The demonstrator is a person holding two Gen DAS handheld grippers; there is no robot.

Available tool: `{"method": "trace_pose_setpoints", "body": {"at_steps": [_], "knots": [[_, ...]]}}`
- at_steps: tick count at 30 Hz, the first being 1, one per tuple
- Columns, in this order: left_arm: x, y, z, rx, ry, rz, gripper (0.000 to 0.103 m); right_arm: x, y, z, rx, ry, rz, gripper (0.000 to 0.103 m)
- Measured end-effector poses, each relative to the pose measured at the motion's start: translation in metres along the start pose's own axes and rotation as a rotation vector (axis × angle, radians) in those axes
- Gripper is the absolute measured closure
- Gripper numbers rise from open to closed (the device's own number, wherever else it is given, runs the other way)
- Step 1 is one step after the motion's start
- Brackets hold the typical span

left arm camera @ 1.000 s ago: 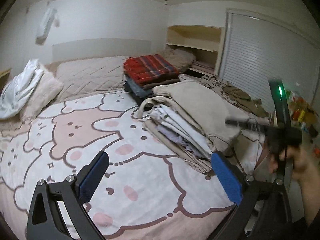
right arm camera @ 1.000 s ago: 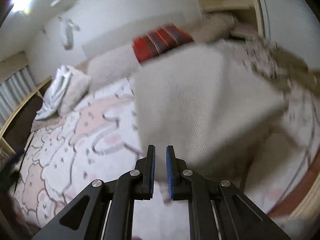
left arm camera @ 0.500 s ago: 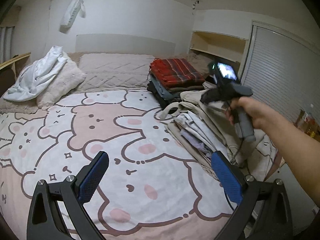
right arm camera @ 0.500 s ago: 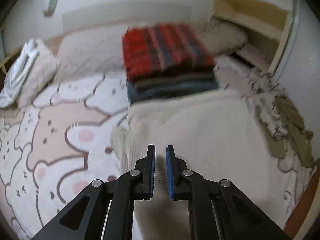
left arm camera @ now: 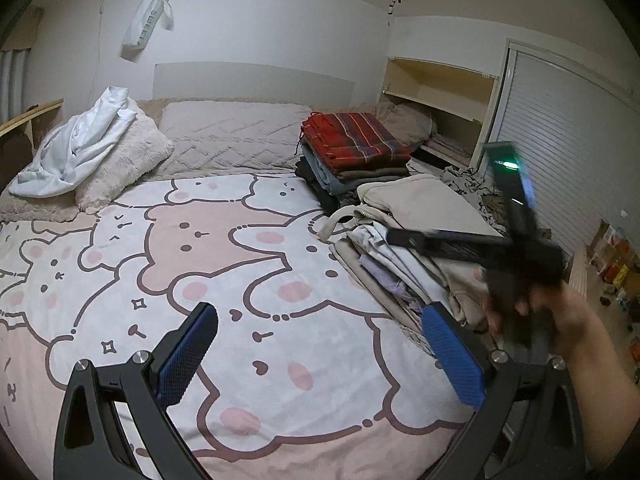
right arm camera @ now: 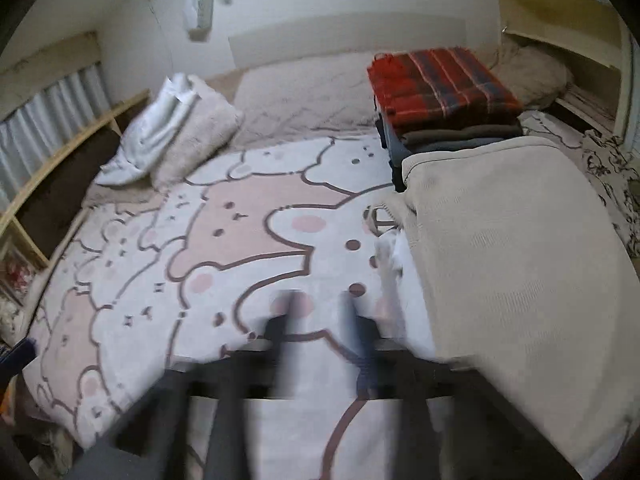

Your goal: Fold clothes

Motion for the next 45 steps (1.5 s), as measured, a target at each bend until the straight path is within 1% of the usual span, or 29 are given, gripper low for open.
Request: {"method": "trace_pose_setpoints", "body": {"at_steps": [1, 4, 7, 9, 12, 14, 17, 21, 24, 29, 35, 45], "knots": [[0.002, 0.0, 0.001, -0.006, -0.005, 0.002, 0.0, 0.01, 0.004, -0.007, 0.02, 0.009, 0.011, 0.002], [0.008, 0.0, 0.0, -0.014, -0.022, 0.013, 0.0, 0.037, 0.014, -0.026, 0.079, 0.04, 0.047, 0.002], [0.019, 0.0, -0.004, -0.006, -0.032, 0.031, 0.0, 0.058, 0.022, -0.038, 0.113, 0.095, 0.099, 0.001], [0.025, -0.002, -0.007, -0.006, -0.043, 0.043, 0.001, 0.073, 0.028, -0.041, 0.081, 0.116, 0.131, 0.001], [0.036, -0.003, -0.011, -0.013, -0.059, 0.059, 0.001, 0.082, 0.044, -0.043, -0.008, 0.104, 0.108, 0.001], [0.041, -0.003, -0.012, -0.02, -0.063, 0.062, 0.001, 0.089, 0.051, -0.04, -0.034, 0.128, 0.11, 0.001], [0.049, -0.001, -0.016, -0.023, -0.068, 0.064, 0.0, 0.1, 0.057, -0.036, -0.021, 0.18, 0.12, 0.0], [0.058, 0.003, -0.024, -0.013, -0.087, 0.066, 0.0, 0.118, 0.056, -0.031, 0.009, 0.217, 0.146, 0.0], [0.063, 0.007, -0.03, -0.007, -0.101, 0.061, 0.0, 0.128, 0.056, -0.029, 0.013, 0.224, 0.162, 0.0], [0.071, 0.014, -0.039, 0.0, -0.128, 0.05, 0.0, 0.136, 0.061, -0.034, 0.041, 0.2, 0.157, 0.0], [0.078, 0.019, -0.045, 0.02, -0.144, 0.043, 0.0, 0.141, 0.064, -0.038, 0.066, 0.199, 0.159, 0.0], [0.077, 0.022, -0.047, 0.016, -0.17, 0.04, 0.0, 0.154, 0.054, -0.034, 0.062, 0.2, 0.182, 0.0]]}}
Point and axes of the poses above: each gripper's, at about its wrist camera, not at the fingertips, and x roughly against the way its jaws point, z to its right, y to its underside, the point moved 10 cm from there along -x, roughly the way its jaws point, and after that the axes turned 7 degrees about z, right-handed, at the moved point
